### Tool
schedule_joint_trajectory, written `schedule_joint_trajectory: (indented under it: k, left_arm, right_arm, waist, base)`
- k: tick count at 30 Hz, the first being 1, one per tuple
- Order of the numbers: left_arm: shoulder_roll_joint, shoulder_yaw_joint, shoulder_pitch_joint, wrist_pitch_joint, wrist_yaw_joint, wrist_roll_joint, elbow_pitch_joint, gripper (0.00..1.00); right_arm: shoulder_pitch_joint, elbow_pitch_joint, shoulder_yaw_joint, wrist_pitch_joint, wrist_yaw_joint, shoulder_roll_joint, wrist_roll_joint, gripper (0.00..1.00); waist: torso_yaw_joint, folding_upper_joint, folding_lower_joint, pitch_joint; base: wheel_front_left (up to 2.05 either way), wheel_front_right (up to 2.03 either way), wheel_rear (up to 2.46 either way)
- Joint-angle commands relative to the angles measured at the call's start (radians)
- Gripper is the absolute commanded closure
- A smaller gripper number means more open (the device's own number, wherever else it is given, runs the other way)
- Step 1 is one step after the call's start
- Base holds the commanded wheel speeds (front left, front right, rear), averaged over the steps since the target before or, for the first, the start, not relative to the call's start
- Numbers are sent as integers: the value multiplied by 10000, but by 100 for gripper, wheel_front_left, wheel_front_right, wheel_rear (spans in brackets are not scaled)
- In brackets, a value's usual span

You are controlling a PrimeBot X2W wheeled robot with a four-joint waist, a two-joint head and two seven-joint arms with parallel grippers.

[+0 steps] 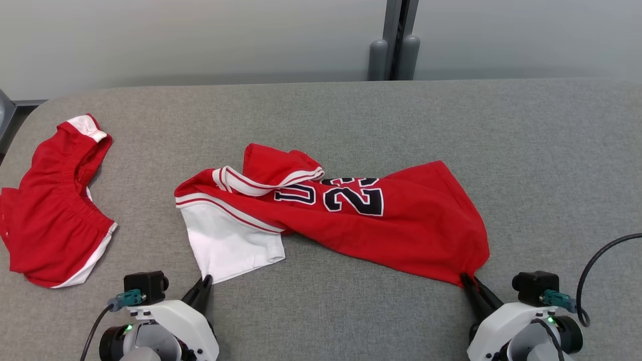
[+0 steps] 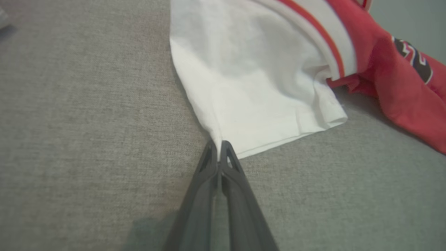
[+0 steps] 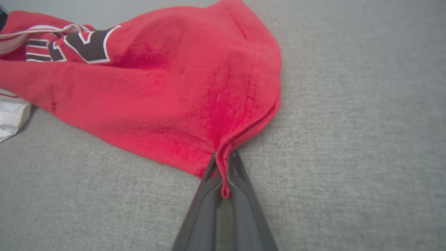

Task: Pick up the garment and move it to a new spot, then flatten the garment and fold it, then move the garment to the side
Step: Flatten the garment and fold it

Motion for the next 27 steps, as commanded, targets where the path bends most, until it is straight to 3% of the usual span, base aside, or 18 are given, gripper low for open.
schedule_joint_trajectory:
  k: [1, 11, 16, 19, 22, 27]
  left_arm:
    - [49, 37, -232, -106, -66, -61, 110, 100]
    - [581, 240, 162, -680, -92, -70, -868, 100]
    - [1091, 377, 907, -205, 101, -279, -2452, 100]
    - [1687, 311, 1583, 313, 153, -265, -3949, 100]
    - [2263, 542, 2413, 768, 762, -263, -5548, 100]
    - [2862, 596, 3458, 1746, 1569, -348, -7836, 100]
  right_arm:
    - [21, 122, 165, -103, 6, -16, 121, 100]
    - [-103, -593, 149, -589, 6, -446, 307, 100]
    - [227, -1374, -228, -672, 6, -849, 381, 100]
    - [567, -2044, -583, -696, 6, -1048, 384, 100]
    - [1006, -2692, -1068, -693, 5, -1330, 170, 100]
    - [1626, -3848, -1863, -392, 6, -1232, -178, 100]
  waist:
    - [24, 0, 0, -87]
    - [65, 0, 0, -626]
    - [72, 0, 0, -910]
    - [59, 0, 0, -1006]
    - [41, 0, 0, -1062]
    - [-11, 0, 0, -1113]
  base:
    - [0, 0, 0]
    - [0, 0, 0]
    - [0, 0, 0]
    - [0, 0, 0]
    - [0, 0, 0]
    - [0, 0, 0]
